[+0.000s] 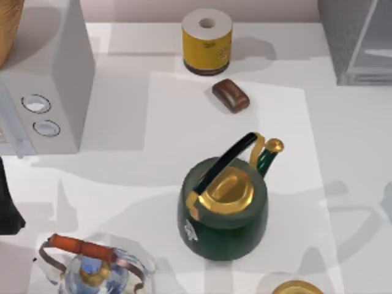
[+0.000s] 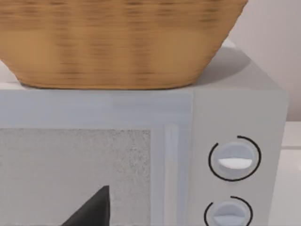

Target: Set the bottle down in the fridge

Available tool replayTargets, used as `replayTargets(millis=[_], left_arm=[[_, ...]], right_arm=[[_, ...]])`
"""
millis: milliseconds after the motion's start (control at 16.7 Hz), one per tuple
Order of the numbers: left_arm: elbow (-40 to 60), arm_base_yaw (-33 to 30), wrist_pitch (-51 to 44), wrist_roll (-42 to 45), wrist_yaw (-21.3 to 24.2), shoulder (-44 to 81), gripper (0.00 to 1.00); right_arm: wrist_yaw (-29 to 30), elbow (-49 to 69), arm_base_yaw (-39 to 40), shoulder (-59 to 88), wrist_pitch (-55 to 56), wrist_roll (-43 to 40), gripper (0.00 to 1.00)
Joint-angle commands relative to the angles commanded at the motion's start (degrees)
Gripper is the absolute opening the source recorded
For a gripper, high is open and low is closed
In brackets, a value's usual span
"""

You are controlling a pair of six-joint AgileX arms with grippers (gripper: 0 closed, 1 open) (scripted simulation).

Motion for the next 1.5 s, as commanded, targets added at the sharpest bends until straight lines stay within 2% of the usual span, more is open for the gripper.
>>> replayTargets(millis=[420,540,720,960,1500], left_arm=[[0.0,0.0,0.0,0.0,0.0,0.0,1.0],[0.0,0.0,0.0,0.0,0.0,0.0,1.0],[0.0,0.0,0.0,0.0,0.0,0.0,1.0],[0.0,0.0,0.0,0.0,0.0,0.0,1.0],[0.0,0.0,0.0,0.0,0.0,0.0,1.0]], right_arm=[[-25.9,12.2,-14.2,41.5,-15.4,-43.6,1.0],[-31.9,14.9,-17.9,52.3,-21.1,-53.2,1.0],[-39.2,18.2,-23.3,64.2,-28.8,-63.2,1.0],[-43.8,20.5,-27.2,71.4,-34.0,-70.1,1.0],[-44.2,19.7,-26.6,70.8,-32.5,-68.3,1.0]])
